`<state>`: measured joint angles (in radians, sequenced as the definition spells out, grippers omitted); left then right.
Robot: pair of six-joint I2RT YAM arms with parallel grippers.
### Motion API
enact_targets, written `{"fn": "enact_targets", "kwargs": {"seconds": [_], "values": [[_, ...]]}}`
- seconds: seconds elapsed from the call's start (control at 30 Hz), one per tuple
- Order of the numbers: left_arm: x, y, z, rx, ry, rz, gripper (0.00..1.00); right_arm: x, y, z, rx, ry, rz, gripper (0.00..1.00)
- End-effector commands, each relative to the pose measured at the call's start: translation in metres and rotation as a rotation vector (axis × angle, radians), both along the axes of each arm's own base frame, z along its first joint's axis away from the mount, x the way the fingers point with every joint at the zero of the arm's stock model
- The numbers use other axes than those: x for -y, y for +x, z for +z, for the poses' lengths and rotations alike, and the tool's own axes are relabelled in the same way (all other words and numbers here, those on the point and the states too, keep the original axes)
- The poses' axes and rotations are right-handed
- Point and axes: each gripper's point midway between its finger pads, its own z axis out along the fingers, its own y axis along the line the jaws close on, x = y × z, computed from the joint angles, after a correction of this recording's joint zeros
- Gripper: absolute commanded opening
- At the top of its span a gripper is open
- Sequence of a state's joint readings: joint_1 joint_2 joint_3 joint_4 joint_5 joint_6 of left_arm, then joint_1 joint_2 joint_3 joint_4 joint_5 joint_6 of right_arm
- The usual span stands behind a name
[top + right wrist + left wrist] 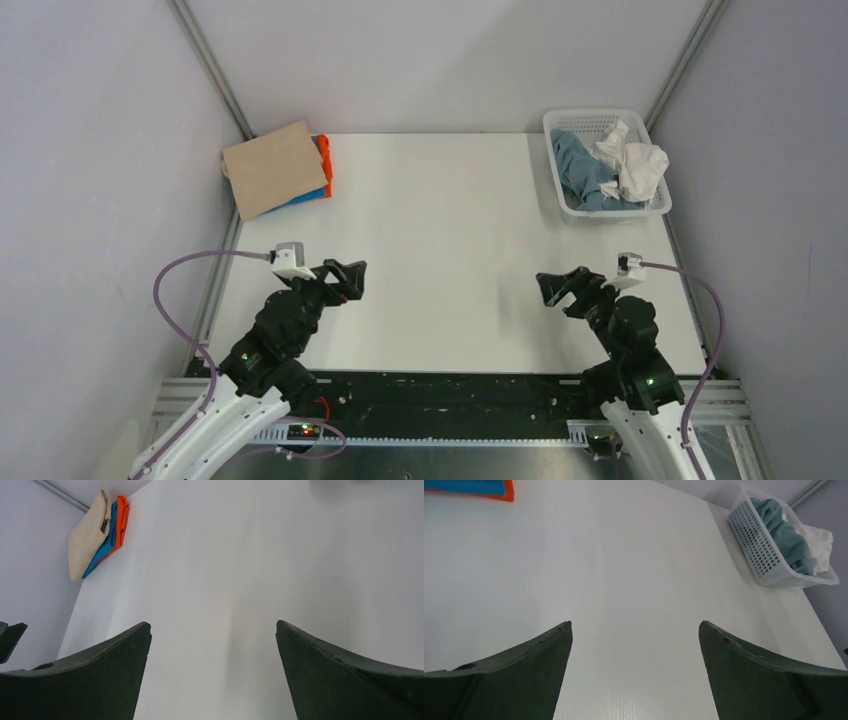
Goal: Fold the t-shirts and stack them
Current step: Grab crumpled tshirt from bin with the right arm
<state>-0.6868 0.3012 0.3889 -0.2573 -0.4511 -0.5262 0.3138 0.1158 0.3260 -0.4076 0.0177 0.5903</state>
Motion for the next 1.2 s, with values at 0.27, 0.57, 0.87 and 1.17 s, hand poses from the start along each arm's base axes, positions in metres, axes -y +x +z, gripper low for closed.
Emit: {"fn": "enact_targets", "kwargs": {"seconds": [0.27,0.57,0.87,1.17], "values": [[-0.009,0.008,-0.003,-0.023,-0.021,0.086,1.0,0.016,0.029,0.086,0.153,-0.074,-0.102,0.99],[-0.006,0.011,-0.015,-0.066,-0.008,0.099,1.0,0.072,0.12,0.094,-0.139,-0.213,-0.328,0.99],[-0.008,0.011,-0.023,-0.078,0.008,0.107,1.0,0.118,0.252,0.065,-0.237,-0.317,-0.293,0.98],[-0.006,0.01,-0.025,-0.084,0.006,0.095,1.0,0.131,0.305,-0.008,-0.442,-0.399,-0.269,0.75]]}}
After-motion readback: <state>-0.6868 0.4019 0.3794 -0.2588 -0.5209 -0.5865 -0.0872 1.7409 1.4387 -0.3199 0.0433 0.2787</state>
